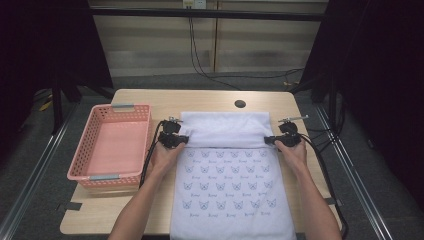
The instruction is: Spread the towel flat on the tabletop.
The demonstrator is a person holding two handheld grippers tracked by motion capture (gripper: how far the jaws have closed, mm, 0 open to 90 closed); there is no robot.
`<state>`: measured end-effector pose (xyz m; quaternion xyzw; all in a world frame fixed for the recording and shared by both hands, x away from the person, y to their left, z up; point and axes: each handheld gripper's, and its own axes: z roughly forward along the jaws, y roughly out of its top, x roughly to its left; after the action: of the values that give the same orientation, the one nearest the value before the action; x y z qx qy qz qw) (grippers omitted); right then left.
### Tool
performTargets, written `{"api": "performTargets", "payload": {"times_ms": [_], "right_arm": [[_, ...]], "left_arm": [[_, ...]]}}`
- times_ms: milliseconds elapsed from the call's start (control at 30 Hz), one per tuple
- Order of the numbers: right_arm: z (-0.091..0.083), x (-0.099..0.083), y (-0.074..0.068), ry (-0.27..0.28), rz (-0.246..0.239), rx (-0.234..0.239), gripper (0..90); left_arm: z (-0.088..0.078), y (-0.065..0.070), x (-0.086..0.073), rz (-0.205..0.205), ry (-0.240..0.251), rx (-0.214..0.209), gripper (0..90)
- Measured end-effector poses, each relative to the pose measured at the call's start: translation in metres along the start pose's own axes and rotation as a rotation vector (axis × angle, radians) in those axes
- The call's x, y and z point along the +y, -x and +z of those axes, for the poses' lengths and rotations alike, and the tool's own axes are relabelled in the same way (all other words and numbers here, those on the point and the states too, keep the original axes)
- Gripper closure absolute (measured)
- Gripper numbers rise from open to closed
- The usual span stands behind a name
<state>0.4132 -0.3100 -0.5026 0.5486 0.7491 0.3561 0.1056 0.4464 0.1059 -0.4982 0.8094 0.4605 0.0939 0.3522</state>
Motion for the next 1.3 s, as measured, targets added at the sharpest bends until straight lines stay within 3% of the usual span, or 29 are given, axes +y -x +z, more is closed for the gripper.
{"api": "performTargets", "payload": {"times_ms": [100, 233, 333, 467, 500, 600, 633, 667, 700, 733, 767, 800, 867, 933, 1033, 1167, 1267, 1300], "right_arm": [[0.006, 0.007, 0.003, 0.007, 0.024, -0.022, 84.9], [0.009, 0.013, 0.004, -0.005, 0.017, -0.034, 84.9], [0.009, 0.013, 0.006, -0.002, 0.016, -0.021, 84.8], [-0.002, 0.017, 0.006, 0.038, 0.007, 0.015, 84.7], [-0.013, 0.023, 0.007, 0.084, 0.01, 0.037, 84.7], [-0.027, 0.03, 0.008, 0.122, 0.007, 0.052, 84.6], [-0.042, 0.036, 0.006, 0.158, -0.005, 0.059, 84.6], [-0.042, 0.036, 0.006, 0.158, -0.005, 0.059, 84.6], [-0.058, 0.042, 0.004, 0.191, -0.026, 0.07, 84.6], [-0.058, 0.042, 0.004, 0.191, -0.026, 0.07, 84.6], [-0.074, 0.047, 0.002, 0.223, -0.035, 0.081, 84.6], [-0.074, 0.047, 0.002, 0.223, -0.035, 0.081, 84.6], [-0.094, 0.049, -0.004, 0.254, -0.057, 0.1, 84.6], [-0.107, 0.049, -0.008, 0.275, -0.076, 0.12, 84.5], [-0.118, 0.047, -0.014, 0.288, -0.093, 0.138, 84.5], [-0.144, 0.037, -0.027, 0.308, -0.13, 0.174, 84.5], [-0.157, 0.034, -0.031, 0.323, -0.147, 0.183, 84.5], [-0.17, 0.031, -0.037, 0.344, -0.161, 0.198, 84.5]], "left_arm": [[0.004, -0.005, 0.005, -0.01, 0.0, -0.001, 87.2], [0.008, -0.01, 0.011, -0.023, -0.007, -0.021, 87.2], [0.006, -0.01, 0.012, -0.025, -0.013, -0.032, 87.3], [-0.006, -0.006, 0.015, -0.004, 0.027, -0.044, 87.3], [-0.017, -0.003, 0.021, -0.01, 0.069, -0.073, 87.3], [-0.031, 0.001, 0.027, 0.0, 0.11, -0.097, 87.3], [-0.038, 0.003, 0.03, 0.021, 0.125, -0.099, 87.3], [-0.047, 0.004, 0.033, 0.042, 0.132, -0.098, 87.3], [-0.054, 0.006, 0.035, 0.034, 0.153, -0.111, 87.2], [-0.062, 0.008, 0.037, 0.038, 0.172, -0.122, 87.2], [-0.078, 0.012, 0.041, 0.052, 0.214, -0.154, 87.2], [-0.078, 0.012, 0.041, 0.052, 0.214, -0.154, 87.2], [-0.093, 0.015, 0.043, 0.079, 0.234, -0.167, 87.2], [-0.115, 0.019, 0.041, 0.103, 0.27, -0.198, 87.2], [-0.128, 0.022, 0.039, 0.125, 0.288, -0.213, 87.2], [-0.159, 0.031, 0.032, 0.141, 0.341, -0.273, 87.1], [-0.171, 0.036, 0.028, 0.167, 0.354, -0.283, 87.1], [-0.18, 0.041, 0.021, 0.181, 0.364, -0.297, 87.1]]}}
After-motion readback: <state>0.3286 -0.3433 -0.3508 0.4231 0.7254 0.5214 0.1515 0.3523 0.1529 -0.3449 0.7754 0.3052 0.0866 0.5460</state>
